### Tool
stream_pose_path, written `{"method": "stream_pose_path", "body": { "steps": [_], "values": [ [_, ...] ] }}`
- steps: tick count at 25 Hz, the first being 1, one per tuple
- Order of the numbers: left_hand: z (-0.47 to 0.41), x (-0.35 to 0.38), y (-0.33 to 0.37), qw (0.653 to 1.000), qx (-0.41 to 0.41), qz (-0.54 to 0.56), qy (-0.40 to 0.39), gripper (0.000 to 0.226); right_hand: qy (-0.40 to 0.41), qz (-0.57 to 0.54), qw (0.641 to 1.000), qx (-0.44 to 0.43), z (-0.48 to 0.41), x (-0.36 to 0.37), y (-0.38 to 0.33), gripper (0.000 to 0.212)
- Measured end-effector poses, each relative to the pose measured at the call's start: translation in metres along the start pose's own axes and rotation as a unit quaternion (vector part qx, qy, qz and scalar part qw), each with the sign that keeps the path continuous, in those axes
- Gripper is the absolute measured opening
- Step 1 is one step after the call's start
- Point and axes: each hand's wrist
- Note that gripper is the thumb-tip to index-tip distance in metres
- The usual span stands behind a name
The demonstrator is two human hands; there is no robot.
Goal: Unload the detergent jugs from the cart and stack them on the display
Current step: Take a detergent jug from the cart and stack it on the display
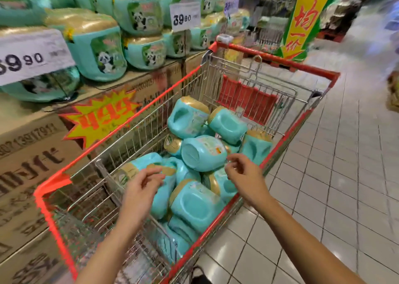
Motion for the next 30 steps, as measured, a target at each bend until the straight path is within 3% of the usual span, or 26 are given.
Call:
{"method": "stream_pose_path", "body": {
  "steps": [5, 9, 11, 13, 15, 17, 19, 22, 25, 27, 28, 30],
  "values": [
    [-0.134, 0.061, -0.025, 0.994, -0.035, -0.101, -0.009, 0.02, -0.075, 0.095, 0.991, 0.048, -0.115, 0.035, 0.034, 0.03],
    [-0.183, 0.105, -0.053, 0.978, -0.175, -0.11, -0.022, 0.045, -0.129, 0.161, 0.976, 0.065, -0.19, 0.05, 0.072, 0.042],
    [-0.189, 0.122, -0.072, 0.964, -0.252, -0.081, -0.009, 0.069, -0.154, 0.138, 0.97, 0.131, -0.218, 0.058, 0.092, 0.05],
    [-0.188, 0.136, -0.09, 0.953, -0.303, -0.018, 0.007, 0.099, -0.196, 0.041, 0.956, 0.213, -0.231, 0.07, 0.108, 0.06],
    [-0.191, 0.147, -0.102, 0.946, -0.322, 0.022, 0.036, 0.135, -0.208, -0.075, 0.934, 0.279, -0.234, 0.085, 0.119, 0.068],
    [-0.197, 0.158, -0.11, 0.938, -0.332, 0.041, 0.087, 0.148, -0.198, -0.098, 0.931, 0.291, -0.237, 0.094, 0.126, 0.082],
    [-0.201, 0.165, -0.114, 0.933, -0.335, 0.04, 0.124, 0.144, -0.185, -0.119, 0.925, 0.311, -0.237, 0.097, 0.129, 0.092],
    [-0.199, 0.165, -0.113, 0.933, -0.323, 0.057, 0.149, 0.13, -0.204, -0.155, 0.894, 0.366, -0.241, 0.09, 0.121, 0.091],
    [-0.182, 0.154, -0.102, 0.934, -0.293, 0.124, 0.164, 0.114, -0.281, -0.166, 0.867, 0.376, -0.245, 0.075, 0.1, 0.059],
    [-0.163, 0.14, -0.089, 0.938, -0.253, 0.157, 0.177, 0.097, -0.342, -0.122, 0.869, 0.336, -0.245, 0.063, 0.084, 0.034],
    [-0.153, 0.134, -0.082, 0.939, -0.236, 0.173, 0.182, 0.09, -0.365, -0.106, 0.873, 0.305, -0.243, 0.057, 0.075, 0.033],
    [-0.134, 0.12, -0.068, 0.942, -0.2, 0.206, 0.176, 0.089, -0.396, -0.102, 0.879, 0.244, -0.239, 0.043, 0.06, 0.052]
  ]
}}
Point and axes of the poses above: each hand's wrist, its own z-axis away from the middle knuckle, its own x-axis out of the palm, y = z × x, and after that the axes turned 9 degrees about z, right-handed
